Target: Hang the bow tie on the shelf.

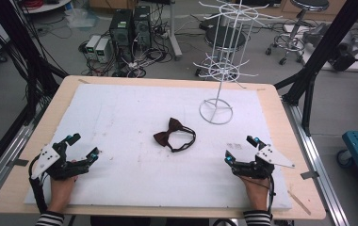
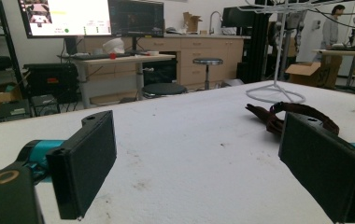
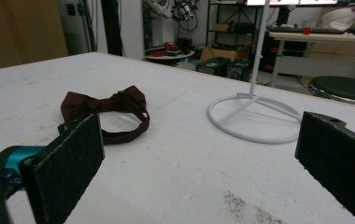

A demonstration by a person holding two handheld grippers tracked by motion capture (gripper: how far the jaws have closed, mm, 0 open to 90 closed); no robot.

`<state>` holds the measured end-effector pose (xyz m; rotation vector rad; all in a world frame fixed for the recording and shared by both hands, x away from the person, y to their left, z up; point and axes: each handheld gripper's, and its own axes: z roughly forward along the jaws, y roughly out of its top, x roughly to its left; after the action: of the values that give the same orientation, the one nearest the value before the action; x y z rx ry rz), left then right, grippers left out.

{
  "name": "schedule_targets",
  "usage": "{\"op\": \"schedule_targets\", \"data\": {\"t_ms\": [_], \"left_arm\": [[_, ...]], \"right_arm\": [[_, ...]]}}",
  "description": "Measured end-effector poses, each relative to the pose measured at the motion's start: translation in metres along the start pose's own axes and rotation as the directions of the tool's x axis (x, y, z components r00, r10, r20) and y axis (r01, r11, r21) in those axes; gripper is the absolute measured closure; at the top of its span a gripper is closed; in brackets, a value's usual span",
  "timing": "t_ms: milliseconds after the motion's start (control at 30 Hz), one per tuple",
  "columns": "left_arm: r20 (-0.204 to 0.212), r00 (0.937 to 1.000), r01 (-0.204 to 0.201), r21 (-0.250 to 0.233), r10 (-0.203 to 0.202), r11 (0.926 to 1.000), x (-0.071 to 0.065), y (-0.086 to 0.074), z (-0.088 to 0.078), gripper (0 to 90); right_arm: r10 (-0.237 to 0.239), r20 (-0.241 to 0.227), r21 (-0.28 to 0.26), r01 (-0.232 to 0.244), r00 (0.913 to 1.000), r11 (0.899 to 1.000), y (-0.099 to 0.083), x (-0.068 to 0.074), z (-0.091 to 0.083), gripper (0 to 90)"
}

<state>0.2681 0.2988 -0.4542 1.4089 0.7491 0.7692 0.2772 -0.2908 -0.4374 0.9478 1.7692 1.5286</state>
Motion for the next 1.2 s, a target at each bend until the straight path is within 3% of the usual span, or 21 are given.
{"op": "schedule_targets", "data": {"t_ms": [267,467,533,633,700,900,1067,1133,1167,1200], "left_arm": [[0.000,1.0000,0.003,-0.002,-0.003,1.0000,0.000,0.000,0.000,11.7],[0.000,1.0000,0.005,-0.003,-0.005,1.0000,0.000,0.000,0.000,11.7],[0.000,1.0000,0.004,-0.002,-0.004,1.0000,0.000,0.000,0.000,11.7],[-0.001,1.0000,0.004,-0.002,-0.004,1.0000,0.000,0.000,0.000,11.7],[-0.001,1.0000,0.004,-0.002,-0.004,1.0000,0.000,0.000,0.000,11.7],[0.001,1.0000,0.007,-0.003,-0.007,1.0000,0.000,0.000,0.001,11.7],[-0.001,0.9999,0.012,-0.005,-0.012,0.9999,0.000,0.000,0.001,11.7],[-0.001,0.9999,0.012,-0.005,-0.012,0.9999,0.000,0.000,0.001,11.7],[-0.001,0.9999,0.012,-0.005,-0.012,0.9999,0.000,0.000,0.001,11.7],[-0.001,0.9999,0.012,-0.004,-0.012,0.9999,0.000,0.000,0.001,11.7]], "right_arm": [[0.006,-0.076,0.031,-0.004,0.9971,1.000,0.023,0.002,0.013,0.6],[-0.031,-0.134,0.054,0.038,0.9905,0.998,0.042,0.004,0.026,0.6],[-0.052,-0.178,0.083,0.067,0.9827,0.994,0.053,0.008,0.035,0.6],[-0.071,-0.203,0.094,0.091,0.9767,0.991,0.059,0.010,0.041,0.6],[-0.100,-0.237,0.114,0.129,0.9663,0.985,0.068,0.013,0.052,0.6],[-0.122,-0.299,0.161,0.176,0.9464,0.971,0.083,0.016,0.072,0.6],[-0.148,-0.360,0.203,0.232,0.9211,0.951,0.092,0.020,0.089,0.6],[-0.158,-0.376,0.222,0.254,0.9133,0.942,0.094,0.021,0.097,0.6],[-0.158,-0.376,0.222,0.254,0.9133,0.942,0.094,0.021,0.097,0.6],[-0.169,-0.393,0.234,0.276,0.9038,0.932,0.096,0.023,0.103,0.6]]}}
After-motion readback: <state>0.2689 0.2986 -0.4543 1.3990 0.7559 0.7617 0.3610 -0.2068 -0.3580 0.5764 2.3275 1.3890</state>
